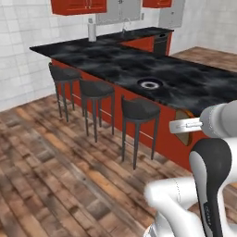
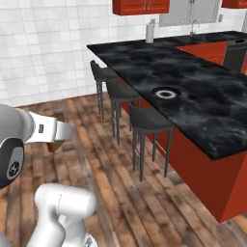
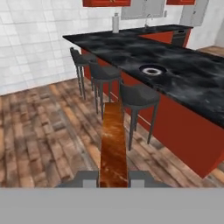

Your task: Start the toaster. Once the lever pops up, take the bread to the plate on the dining counter.

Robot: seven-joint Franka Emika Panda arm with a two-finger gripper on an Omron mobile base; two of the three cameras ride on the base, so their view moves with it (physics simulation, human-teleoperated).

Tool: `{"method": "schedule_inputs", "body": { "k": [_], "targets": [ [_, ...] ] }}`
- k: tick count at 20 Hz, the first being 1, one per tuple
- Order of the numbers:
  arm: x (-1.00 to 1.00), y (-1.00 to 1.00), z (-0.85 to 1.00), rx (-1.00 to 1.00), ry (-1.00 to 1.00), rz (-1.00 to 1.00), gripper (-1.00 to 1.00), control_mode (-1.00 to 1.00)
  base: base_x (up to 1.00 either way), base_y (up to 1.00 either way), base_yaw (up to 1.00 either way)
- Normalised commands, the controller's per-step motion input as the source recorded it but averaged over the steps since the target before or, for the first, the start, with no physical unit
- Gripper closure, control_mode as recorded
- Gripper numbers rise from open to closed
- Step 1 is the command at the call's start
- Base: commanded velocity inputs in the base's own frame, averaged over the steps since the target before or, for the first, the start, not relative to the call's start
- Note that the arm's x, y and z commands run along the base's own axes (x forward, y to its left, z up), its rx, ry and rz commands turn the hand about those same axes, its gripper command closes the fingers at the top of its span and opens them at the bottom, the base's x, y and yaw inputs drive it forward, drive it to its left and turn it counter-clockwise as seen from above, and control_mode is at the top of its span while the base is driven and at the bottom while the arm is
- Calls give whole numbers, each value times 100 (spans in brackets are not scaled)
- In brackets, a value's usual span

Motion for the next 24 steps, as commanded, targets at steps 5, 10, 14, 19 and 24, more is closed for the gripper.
{"method": "schedule_inputs", "body": {
  "k": [5,10,14,19,24],
  "targets": [
    [0,0,0,0,0,0,100,100,64,66,-37],
    [0,0,0,0,0,0,100,100,62,67,-36],
    [0,0,0,0,0,0,100,100,58,67,-35],
    [0,0,0,0,0,0,100,100,41,64,-40],
    [0,0,0,0,0,0,100,100,26,63,-51]
  ]
}}
